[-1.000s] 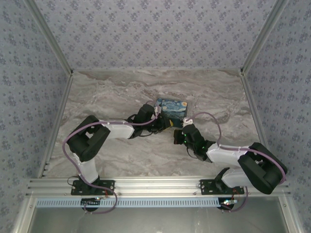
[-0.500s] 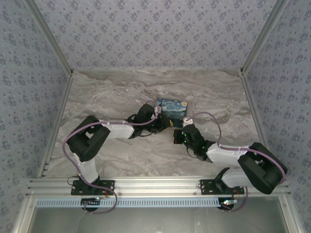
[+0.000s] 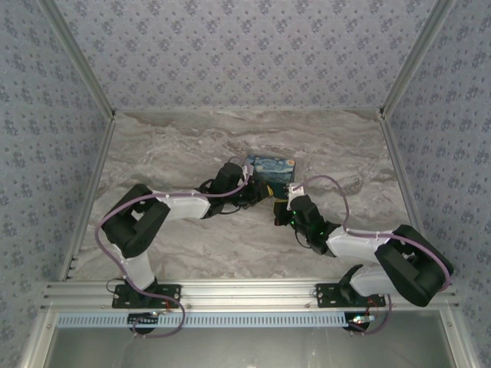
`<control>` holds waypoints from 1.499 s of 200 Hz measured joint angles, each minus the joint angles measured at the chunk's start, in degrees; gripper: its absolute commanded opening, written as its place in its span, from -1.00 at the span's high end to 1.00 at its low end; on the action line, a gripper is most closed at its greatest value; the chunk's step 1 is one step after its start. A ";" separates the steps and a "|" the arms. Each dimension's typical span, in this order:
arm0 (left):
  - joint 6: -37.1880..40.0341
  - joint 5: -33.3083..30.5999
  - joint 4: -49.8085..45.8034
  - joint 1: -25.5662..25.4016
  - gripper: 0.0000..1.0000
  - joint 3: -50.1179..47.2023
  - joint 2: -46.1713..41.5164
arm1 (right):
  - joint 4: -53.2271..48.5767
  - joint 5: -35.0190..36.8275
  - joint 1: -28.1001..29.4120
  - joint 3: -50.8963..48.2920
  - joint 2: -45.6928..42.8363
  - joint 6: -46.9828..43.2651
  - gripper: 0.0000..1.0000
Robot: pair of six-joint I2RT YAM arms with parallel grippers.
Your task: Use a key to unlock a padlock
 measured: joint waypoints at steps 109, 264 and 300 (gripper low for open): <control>-0.44 -0.92 0.87 0.00 0.65 0.00 -0.02 | 3.89 -7.50 -4.94 0.02 2.84 -6.23 1.00; -0.61 -1.57 0.57 0.00 0.65 0.17 -0.02 | 4.20 -12.90 -8.09 0.66 3.96 -12.41 1.00; -0.85 -1.62 0.52 0.00 0.65 0.28 -0.02 | 4.09 -12.41 -8.09 0.85 4.22 -13.88 1.00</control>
